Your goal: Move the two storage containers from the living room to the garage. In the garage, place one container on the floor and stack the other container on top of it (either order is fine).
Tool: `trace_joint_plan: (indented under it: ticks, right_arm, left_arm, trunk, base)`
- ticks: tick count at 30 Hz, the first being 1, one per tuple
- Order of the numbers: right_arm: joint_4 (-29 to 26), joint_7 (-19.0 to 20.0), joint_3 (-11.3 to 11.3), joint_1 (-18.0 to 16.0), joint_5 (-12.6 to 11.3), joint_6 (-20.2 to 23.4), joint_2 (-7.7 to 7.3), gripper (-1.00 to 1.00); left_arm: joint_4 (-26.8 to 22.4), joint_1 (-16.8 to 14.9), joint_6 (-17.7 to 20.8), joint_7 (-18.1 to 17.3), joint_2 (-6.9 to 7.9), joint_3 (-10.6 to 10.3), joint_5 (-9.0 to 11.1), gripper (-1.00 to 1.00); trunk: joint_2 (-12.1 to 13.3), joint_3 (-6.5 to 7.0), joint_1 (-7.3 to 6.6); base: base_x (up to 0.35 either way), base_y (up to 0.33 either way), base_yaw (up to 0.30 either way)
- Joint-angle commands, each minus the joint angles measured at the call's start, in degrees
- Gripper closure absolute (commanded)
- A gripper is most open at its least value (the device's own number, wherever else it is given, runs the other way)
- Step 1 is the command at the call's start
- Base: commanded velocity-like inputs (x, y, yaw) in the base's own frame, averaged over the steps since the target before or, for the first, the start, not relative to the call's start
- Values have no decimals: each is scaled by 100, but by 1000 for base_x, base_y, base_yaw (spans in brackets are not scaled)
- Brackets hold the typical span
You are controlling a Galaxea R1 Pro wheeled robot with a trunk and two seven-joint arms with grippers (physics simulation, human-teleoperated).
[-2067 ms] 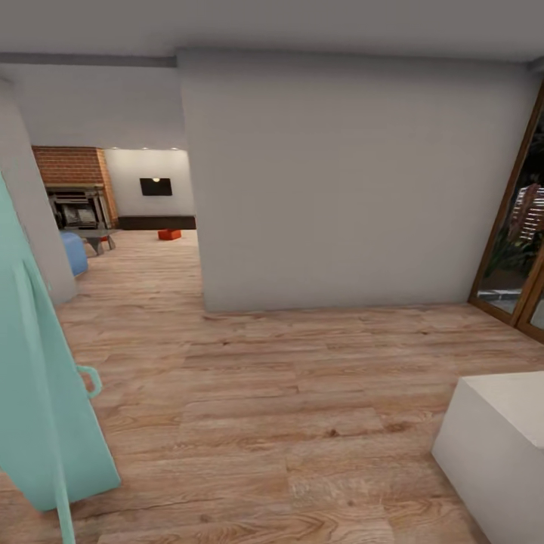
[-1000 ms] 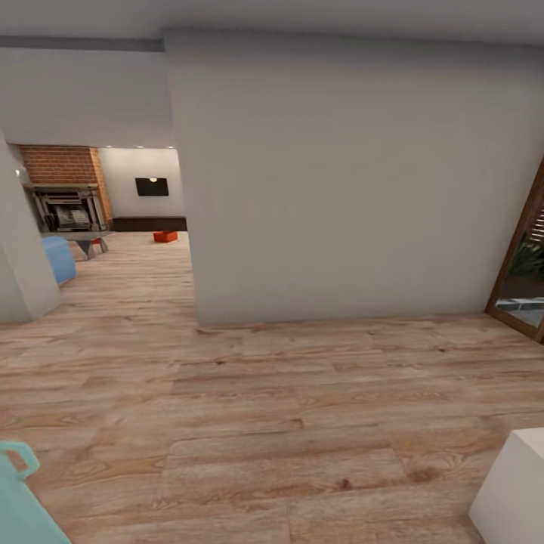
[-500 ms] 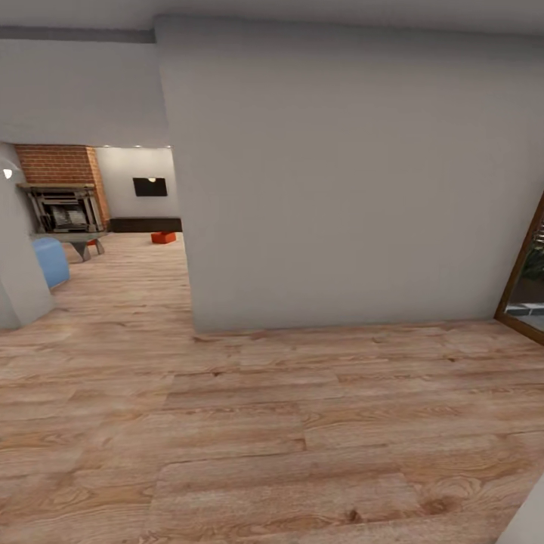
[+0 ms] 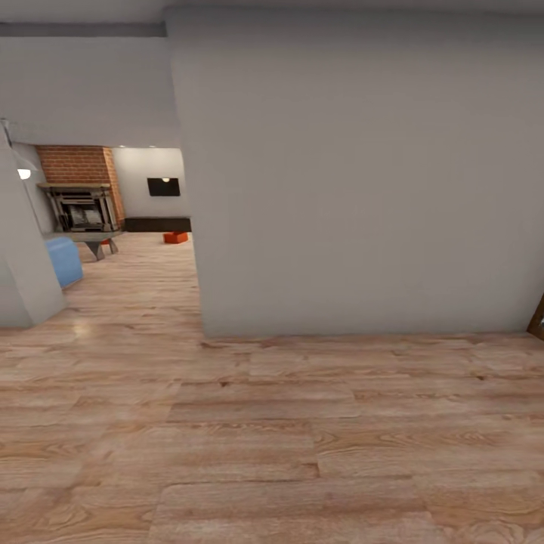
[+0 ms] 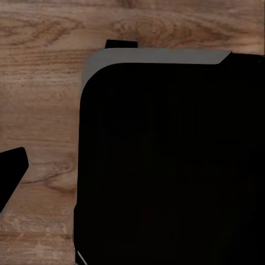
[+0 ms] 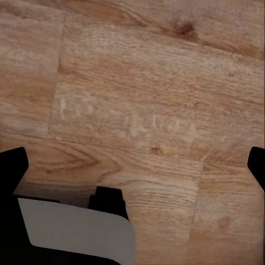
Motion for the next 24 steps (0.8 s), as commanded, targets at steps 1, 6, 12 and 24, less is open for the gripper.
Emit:
trace_joint_plan:
  ticks: [1, 6, 12, 24]
  right_arm:
    - [-6, -24, 49, -1, -55, -12, 0, -100]
    - [-6, -24, 43, -1, -55, -12, -3, -100]
    - [-6, -24, 42, -1, -55, -12, -3, -100]
    - [-6, -24, 40, -1, -54, -12, -3, -100]
  left_arm:
    - [4, -4, -11, -1, -1, 12, 34, -100]
    - [5, -4, -15, -1, 0, 12, 34, -100]
    - [4, -4, -16, -1, 0, 12, 34, -100]
    - [4, -4, -15, -1, -1, 12, 34, -100]
  trunk:
    - [-3, -6, 3]
    - [-3, -6, 3]
    - [-3, -6, 3]
    - [-3, -6, 3]
  base:
    - [323, 0, 265]
    - [323, 0, 267]
    - [323, 0, 268]
    - [323, 0, 81]
